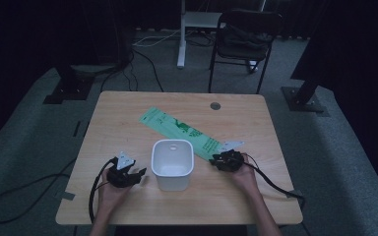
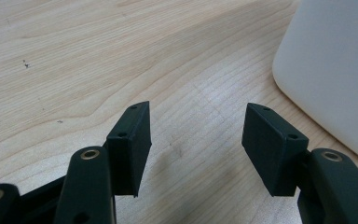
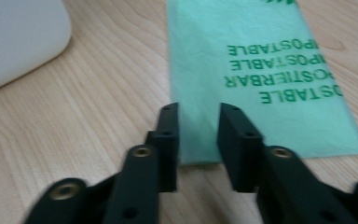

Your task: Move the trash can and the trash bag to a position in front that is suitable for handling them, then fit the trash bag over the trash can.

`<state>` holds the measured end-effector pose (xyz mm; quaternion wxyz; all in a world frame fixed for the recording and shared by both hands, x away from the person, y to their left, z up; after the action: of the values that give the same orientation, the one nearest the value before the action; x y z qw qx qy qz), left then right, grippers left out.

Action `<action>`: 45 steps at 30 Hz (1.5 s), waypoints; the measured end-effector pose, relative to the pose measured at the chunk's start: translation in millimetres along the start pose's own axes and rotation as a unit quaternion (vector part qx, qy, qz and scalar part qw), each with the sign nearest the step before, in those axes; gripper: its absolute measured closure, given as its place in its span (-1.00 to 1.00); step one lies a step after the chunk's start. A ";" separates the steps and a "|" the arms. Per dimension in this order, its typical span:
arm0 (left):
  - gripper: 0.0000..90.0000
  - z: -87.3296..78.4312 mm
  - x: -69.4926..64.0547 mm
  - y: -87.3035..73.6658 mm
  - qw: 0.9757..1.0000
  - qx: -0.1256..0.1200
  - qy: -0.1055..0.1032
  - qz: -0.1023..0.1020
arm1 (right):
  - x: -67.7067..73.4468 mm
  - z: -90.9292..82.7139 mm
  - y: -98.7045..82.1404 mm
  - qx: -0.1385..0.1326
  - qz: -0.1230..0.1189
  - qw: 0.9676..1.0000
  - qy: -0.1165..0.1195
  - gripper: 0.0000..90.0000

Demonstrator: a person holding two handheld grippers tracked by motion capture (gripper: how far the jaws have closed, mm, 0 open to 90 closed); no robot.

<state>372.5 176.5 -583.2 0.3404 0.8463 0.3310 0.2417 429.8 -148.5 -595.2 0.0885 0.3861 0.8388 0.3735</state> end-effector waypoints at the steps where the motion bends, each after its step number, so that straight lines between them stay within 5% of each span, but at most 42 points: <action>1: -0.05 0.2 -0.2 0.0 1.000 0.000 0.000 0.000 | -1.2 -0.6 -0.3 0.000 0.003 1.000 -0.002 0.70; 2: -0.05 0.7 -0.3 -0.1 1.000 0.001 0.001 0.001 | -4.4 -2.8 -1.7 0.000 0.009 1.000 -0.007 0.88; 4: -0.05 1.2 -0.6 -0.1 1.000 0.001 0.000 0.000 | -5.1 -5.3 -4.0 0.001 0.006 1.000 -0.011 0.95; 10: -0.05 0.8 -0.4 -0.3 1.000 0.001 0.001 0.001 | -2.3 -18.3 -16.4 0.014 -0.003 1.000 -0.015 0.95; 15: -0.05 1.1 -0.9 -0.4 1.000 0.001 0.000 0.001 | -7.1 -46.5 -43.4 0.027 -0.008 0.999 -0.019 0.93; 25: -0.05 3.1 -1.9 -0.5 1.000 0.003 0.000 -0.001 | -23.1 -84.9 -79.6 0.029 0.020 0.999 -0.015 0.91; 27: -0.05 3.5 -2.0 -0.5 1.000 0.003 -0.001 -0.002 | -24.2 -86.2 -80.5 0.028 0.022 0.999 -0.016 0.87; 28: -0.05 3.9 -2.4 -0.5 1.000 0.003 -0.001 -0.001 | -25.1 -88.1 -80.7 0.026 0.025 0.999 -0.013 0.58; 31: -0.05 4.3 -2.9 -0.5 1.000 0.005 0.000 0.001 | -21.1 -89.2 -70.4 0.008 0.024 1.000 -0.008 0.29; 35: -0.05 4.9 -3.4 -0.9 1.000 0.009 -0.002 0.005 | -13.1 -85.7 -53.0 -0.007 0.014 1.000 0.001 0.18; 45: -0.06 5.2 -4.2 -1.5 1.000 0.012 0.002 0.011 | 23.8 -40.0 -1.1 0.005 -0.039 0.999 0.031 -0.04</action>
<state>372.4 172.1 -588.5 0.3267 0.8534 0.3256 0.2427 395.3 -154.3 -564.5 0.0749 0.3419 0.8572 0.3778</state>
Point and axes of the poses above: each handheld gripper's, and its own axes: z roughly forward along the jaws, y roughly out of its top, x roughly to its left, the point moved 8 cm from there along z, roughly forward along the jaws, and after that the axes turned 12 degrees about z, right-handed, at the moved point
